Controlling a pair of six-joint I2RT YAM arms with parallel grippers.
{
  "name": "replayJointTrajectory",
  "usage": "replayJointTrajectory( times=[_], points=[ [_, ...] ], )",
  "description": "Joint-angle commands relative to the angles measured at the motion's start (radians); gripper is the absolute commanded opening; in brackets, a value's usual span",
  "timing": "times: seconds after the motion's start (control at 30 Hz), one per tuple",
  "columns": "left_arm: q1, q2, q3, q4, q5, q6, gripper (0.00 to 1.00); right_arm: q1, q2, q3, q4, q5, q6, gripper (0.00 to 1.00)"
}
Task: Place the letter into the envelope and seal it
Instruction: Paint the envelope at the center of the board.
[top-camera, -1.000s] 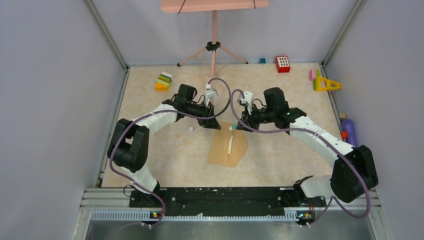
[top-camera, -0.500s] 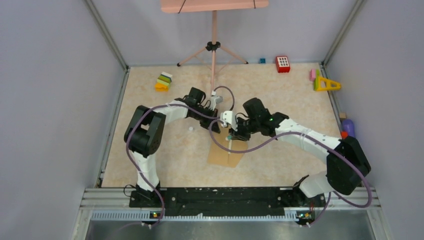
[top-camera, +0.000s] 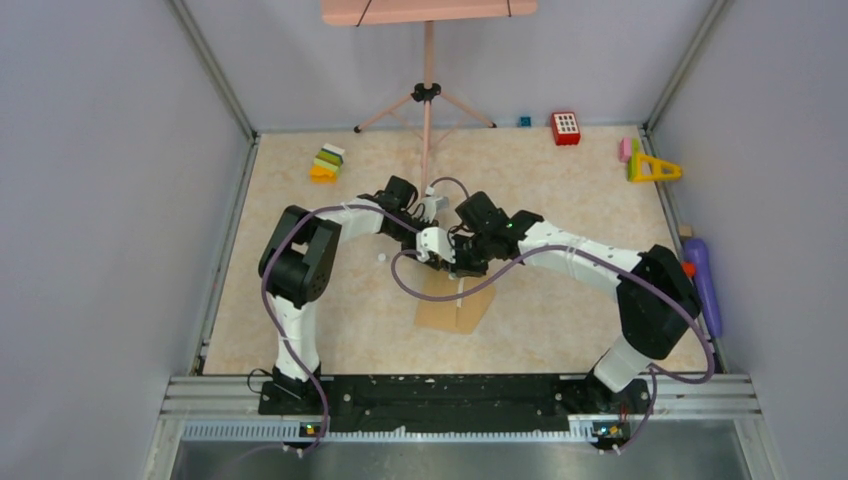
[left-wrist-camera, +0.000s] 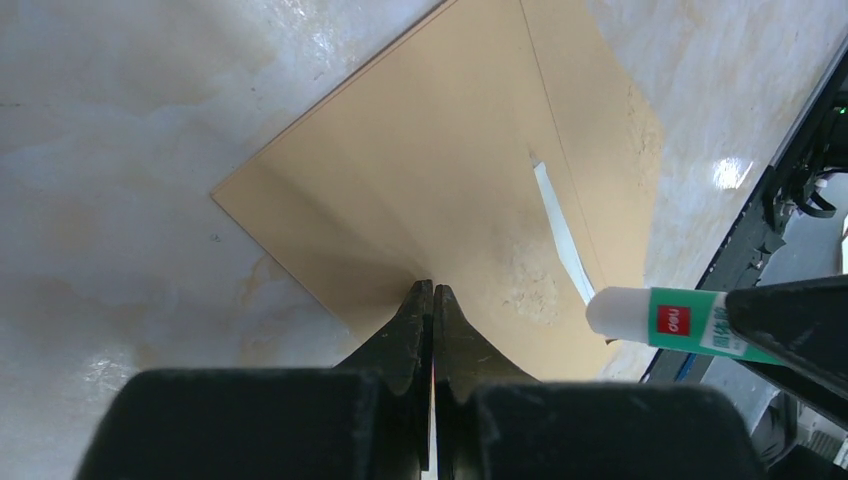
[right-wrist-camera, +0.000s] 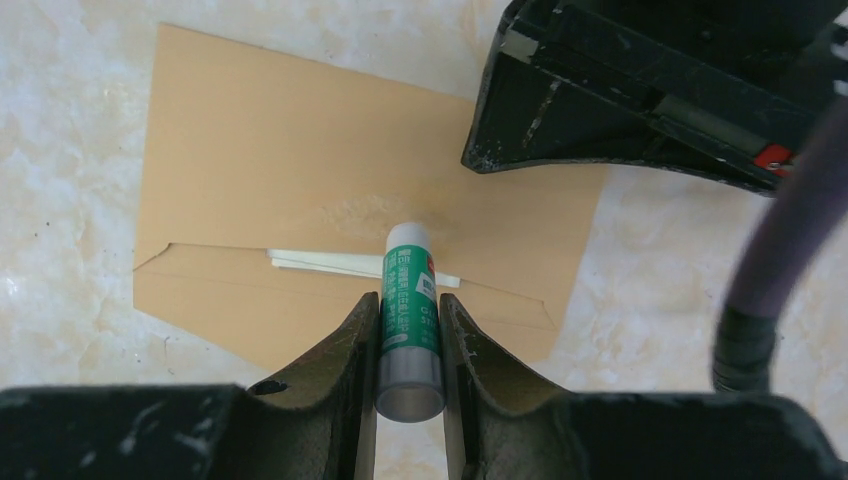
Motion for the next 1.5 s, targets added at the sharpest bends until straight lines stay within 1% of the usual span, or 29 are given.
replayJointTrajectory(
  times=[0.0, 0.17, 0.37, 0.63, 0.8, 1.17, 1.4, 1.43, 1.47],
  points=[
    [-0.007, 0.029, 0.000, 0.031, -0.087, -0.027, 0.00, 0.043, 0.034, 0.052, -0.074, 0.049, -0.049, 0.00],
    [-0.009, 0.032, -0.007, 0.046, -0.091, -0.037, 0.00, 0.092, 0.069, 0.064, -0.121, 0.092, -0.076, 0.00],
    [-0.009, 0.030, -0.020, 0.059, -0.102, -0.043, 0.00, 0.109, 0.094, 0.082, -0.105, 0.125, -0.063, 0.00],
    [-0.014, 0.022, -0.029, 0.067, -0.106, -0.045, 0.00, 0.113, 0.104, 0.087, -0.058, 0.190, -0.051, 0.00],
    [-0.021, 0.020, -0.036, 0.074, -0.124, -0.050, 0.00, 0.119, 0.128, 0.085, -0.019, 0.267, -0.056, 0.00],
    [-0.027, 0.035, -0.041, 0.084, -0.145, -0.065, 0.00, 0.130, 0.149, 0.060, 0.078, 0.345, -0.059, 0.00],
    [-0.028, 0.037, -0.049, 0.095, -0.154, -0.069, 0.00, 0.132, 0.143, 0.052, 0.099, 0.395, -0.070, 0.00],
    [-0.028, -0.221, -0.050, 0.096, -0.157, -0.069, 0.00, 0.132, 0.143, 0.052, 0.098, 0.398, -0.072, 0.00],
    [-0.029, 0.006, -0.050, 0.096, -0.160, -0.069, 0.00, 0.133, 0.143, 0.053, 0.094, 0.399, -0.074, 0.00]
  ],
)
